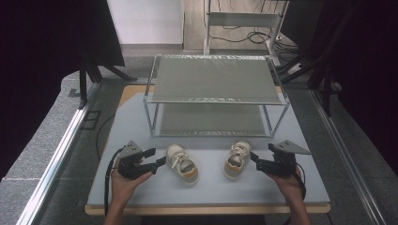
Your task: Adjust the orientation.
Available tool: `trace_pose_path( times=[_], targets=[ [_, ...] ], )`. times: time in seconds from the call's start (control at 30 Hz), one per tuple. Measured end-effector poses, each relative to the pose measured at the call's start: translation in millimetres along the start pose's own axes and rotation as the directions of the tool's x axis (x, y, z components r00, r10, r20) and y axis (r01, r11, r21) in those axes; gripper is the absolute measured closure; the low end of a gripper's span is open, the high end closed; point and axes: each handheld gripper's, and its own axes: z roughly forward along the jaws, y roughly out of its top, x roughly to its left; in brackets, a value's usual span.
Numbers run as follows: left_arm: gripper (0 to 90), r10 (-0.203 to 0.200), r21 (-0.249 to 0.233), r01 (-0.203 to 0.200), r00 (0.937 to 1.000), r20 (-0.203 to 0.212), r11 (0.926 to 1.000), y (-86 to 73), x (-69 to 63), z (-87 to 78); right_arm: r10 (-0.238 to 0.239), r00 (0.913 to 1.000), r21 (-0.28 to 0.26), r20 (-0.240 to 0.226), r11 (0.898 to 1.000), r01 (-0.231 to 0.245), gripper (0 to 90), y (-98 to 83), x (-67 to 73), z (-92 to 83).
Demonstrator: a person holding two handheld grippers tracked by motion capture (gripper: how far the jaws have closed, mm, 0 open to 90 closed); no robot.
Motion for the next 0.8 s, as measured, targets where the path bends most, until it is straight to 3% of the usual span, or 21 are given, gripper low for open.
trace_pose_path(
  times=[0.13,0.27,0.37,0.57,0.8],
  targets=[
    [38.9,-0.011,-0.017,0.012,0.9999,0.007,0.9998,0.9,-2.0,-2.3,-0.043,0.9990,-0.046,0.014,0.998,0.043,20.1,-0.7,-5.2,-9.1],
    [38.9,-0.012,0.000,0.012,0.9999,0.008,0.9999,-4.5,-3.6,-1.0,-0.027,0.9996,-0.032,0.009,0.999,0.028,23.0,-0.9,-6.7,-6.6],
    [38.9,-0.007,0.009,0.007,0.9999,0.011,0.9999,-6.3,-6.0,-1.6,-0.043,0.9990,-0.002,-0.010,0.999,0.043,25.8,0.5,-1.8,-2.7],
    [38.9,0.005,-0.004,-0.005,0.9997,0.023,1.0000,-2.7,-7.7,-6.8,-0.039,0.9968,-0.033,-0.070,0.999,0.037,34.5,4.4,12.9,-4.3],
    [38.9,-0.004,-0.003,0.004,0.9997,0.024,1.0000,-2.2,-5.7,-8.3,-0.085,0.9924,-0.040,-0.089,0.996,0.082,51.4,1.1,19.3,-1.6]
  ],
)
